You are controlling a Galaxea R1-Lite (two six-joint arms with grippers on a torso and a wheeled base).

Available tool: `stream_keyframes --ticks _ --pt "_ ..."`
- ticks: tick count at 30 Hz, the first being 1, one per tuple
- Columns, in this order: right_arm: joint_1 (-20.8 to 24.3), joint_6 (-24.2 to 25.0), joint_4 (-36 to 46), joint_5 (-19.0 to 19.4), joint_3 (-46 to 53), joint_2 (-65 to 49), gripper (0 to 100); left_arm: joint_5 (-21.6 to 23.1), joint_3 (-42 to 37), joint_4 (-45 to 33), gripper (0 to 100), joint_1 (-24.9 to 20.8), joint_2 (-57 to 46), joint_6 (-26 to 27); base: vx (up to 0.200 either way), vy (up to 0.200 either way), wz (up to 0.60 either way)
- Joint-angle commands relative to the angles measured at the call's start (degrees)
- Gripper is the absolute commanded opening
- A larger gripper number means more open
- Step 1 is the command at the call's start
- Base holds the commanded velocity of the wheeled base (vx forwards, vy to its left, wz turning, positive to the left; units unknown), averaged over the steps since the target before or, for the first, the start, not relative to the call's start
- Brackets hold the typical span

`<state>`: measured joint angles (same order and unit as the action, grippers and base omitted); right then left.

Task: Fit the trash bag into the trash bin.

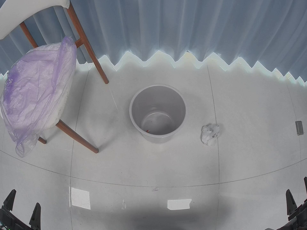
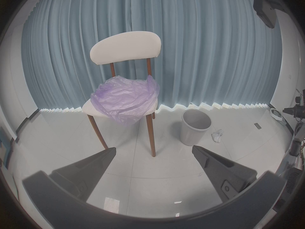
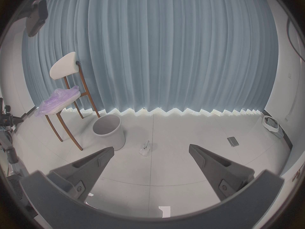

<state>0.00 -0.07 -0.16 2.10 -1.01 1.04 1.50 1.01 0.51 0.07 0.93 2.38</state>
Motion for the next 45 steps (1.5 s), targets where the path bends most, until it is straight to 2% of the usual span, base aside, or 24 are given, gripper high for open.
stream_keyframes --ticks 1,7,8,10,12,13,15,22,27,28,33,35,36,45 --pt "0.0 0.0 0.0 0.0 1.0 -1.0 100 0.0 -1.0 0.0 100 0.0 -0.9 0.0 0.000 0.000 0.00" --pt "0.0 0.0 0.0 0.0 1.0 -1.0 100 -0.2 -1.0 0.1 100 0.0 -0.9 -0.1 0.000 0.000 0.00" --pt "0.0 0.0 0.0 0.0 1.0 -1.0 100 -0.4 -1.0 3.3 100 0.1 -0.9 -0.2 0.000 0.000 0.00" --pt "0.0 0.0 0.0 0.0 1.0 -1.0 100 -0.6 -1.0 21.4 100 0.1 -0.9 0.2 0.000 0.000 0.00" --pt "0.0 0.0 0.0 0.0 1.0 -1.0 100 -0.7 -1.0 23.0 100 0.1 -0.9 0.8 0.000 0.000 0.00" --pt "0.0 0.0 0.0 0.0 1.0 -1.0 100 -0.8 -1.0 21.9 100 0.0 -0.9 3.2 0.000 0.000 0.00" --pt "0.0 0.0 0.0 0.0 1.0 -1.0 100 -0.9 -1.0 22.0 100 0.0 -0.9 4.6 0.000 0.000 0.00" --pt "0.0 0.0 0.0 0.0 1.0 -1.0 100 0.3 0.0 21.0 100 0.0 -0.9 4.7 0.000 0.000 0.00" --pt "0.0 0.0 0.0 0.0 1.0 -1.0 100 1.3 6.6 15.1 100 -0.2 1.2 4.7 0.000 0.000 0.00" --pt "0.0 0.0 0.0 0.0 1.0 -1.0 100 1.1 10.9 10.0 100 -0.4 3.1 4.7 0.000 0.000 0.00" --pt "0.0 0.0 0.0 0.0 1.0 -1.0 100 0.7 18.7 -0.8 100 -0.2 9.1 5.4 0.000 0.000 0.00" --pt "0.0 0.0 0.0 0.0 1.0 -1.0 100 0.7 18.8 -0.8 100 -0.2 9.3 5.4 0.000 0.000 0.00" --pt "0.0 0.0 0.0 0.0 1.0 -1.0 100 0.6 21.0 -1.3 100 0.1 13.8 7.5 0.000 0.000 0.00" --pt "0.0 0.0 0.0 0.0 1.0 -1.0 100 -0.4 23.9 -0.5 100 0.5 30.3 9.0 0.000 0.000 0.00"
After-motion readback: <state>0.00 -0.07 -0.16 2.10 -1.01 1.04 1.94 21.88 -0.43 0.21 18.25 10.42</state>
